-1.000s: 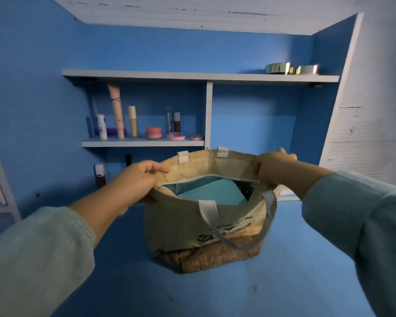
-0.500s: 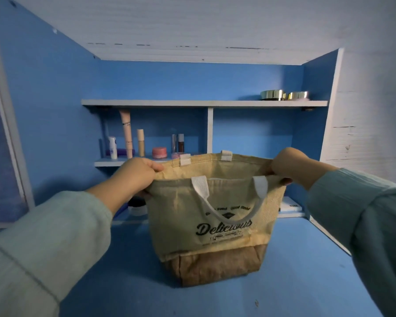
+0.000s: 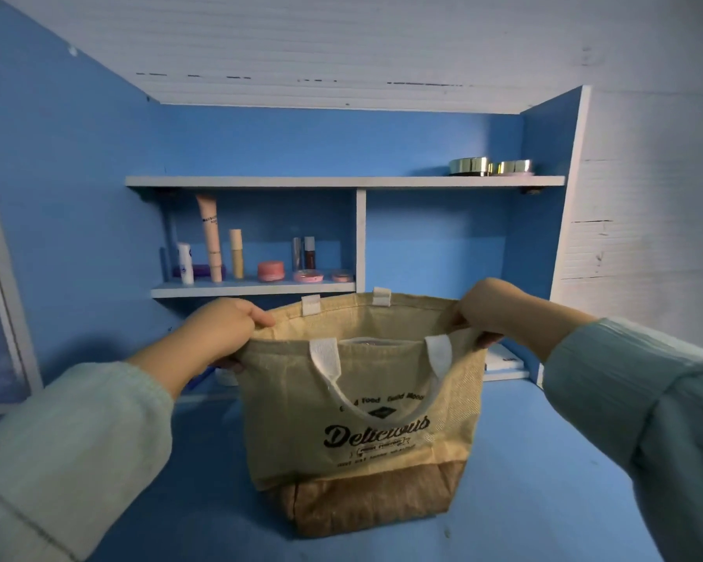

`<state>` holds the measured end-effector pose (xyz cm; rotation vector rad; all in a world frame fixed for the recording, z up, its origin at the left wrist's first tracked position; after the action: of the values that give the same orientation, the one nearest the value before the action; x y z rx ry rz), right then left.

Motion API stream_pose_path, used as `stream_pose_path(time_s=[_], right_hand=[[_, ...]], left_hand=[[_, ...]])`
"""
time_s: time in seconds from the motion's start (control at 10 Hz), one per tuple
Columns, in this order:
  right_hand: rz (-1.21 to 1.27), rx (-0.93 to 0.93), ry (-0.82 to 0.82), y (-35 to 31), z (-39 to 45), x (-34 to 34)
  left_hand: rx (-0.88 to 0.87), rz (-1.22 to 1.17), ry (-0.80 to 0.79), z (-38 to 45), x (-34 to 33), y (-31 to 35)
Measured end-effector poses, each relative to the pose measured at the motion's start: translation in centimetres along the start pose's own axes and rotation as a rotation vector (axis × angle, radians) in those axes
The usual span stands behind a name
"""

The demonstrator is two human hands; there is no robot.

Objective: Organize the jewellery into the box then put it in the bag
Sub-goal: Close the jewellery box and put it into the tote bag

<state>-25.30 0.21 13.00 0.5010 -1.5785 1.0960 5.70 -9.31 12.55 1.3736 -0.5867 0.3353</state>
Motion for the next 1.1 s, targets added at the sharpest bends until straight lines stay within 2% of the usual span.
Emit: stream_pose_path(time_s=[0.1, 0.2, 0.3, 0.4, 0.5, 0.6, 0.8, 1.1], right_hand=[[0.04, 0.041, 0.009, 0.1, -0.9, -1.1], [0.063, 0.069, 0.037, 0.4, -2.0, -1.8], [0.125, 0.037, 0.016, 1.2, -2.6, -1.9], [0.197, 0.009, -0.007, 1.9, -2.7, -1.9], [0.272, -0.003, 0.059, 2.6, -2.7, -1.3], [0.358, 0.005, 0.123, 3.1, -3.0, -1.0], [0.403, 0.032, 0.07, 3.7, -3.5, -1.4], [0.452, 0.018, 0.06, 4.5, -3.5, -1.8]], left_hand=[[-0.074, 0.189, -0.045, 0.7, -1.5, 0.3], [-0.147, 0.447, 0.01, 0.3, -2.4, 1.7], [-0.331, 0.54, -0.001, -1.2, -5.0, 5.0], [-0.481, 0.397, -0.247, -3.0, -9.8, 8.3], [-0.555, 0.367, -0.409, -4.0, -13.8, 10.4], [-0.607, 0.435, -0.434, -4.1, -16.4, 11.9], [-0.55, 0.446, -0.501, -2.9, -20.6, 12.1], [-0.711, 0.43, -0.504, -3.6, -22.5, 11.9]])
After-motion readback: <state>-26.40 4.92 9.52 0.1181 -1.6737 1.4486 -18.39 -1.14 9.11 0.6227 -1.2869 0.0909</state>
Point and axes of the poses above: each hand's wrist, its own z-axis towards the middle knuckle, its own x-axis out of the back of the hand, y = z × x, the point moved 10 cm from there along z, towards the middle knuckle, and after that the axes turned 11 degrees about -z, right-handed, at the moved point
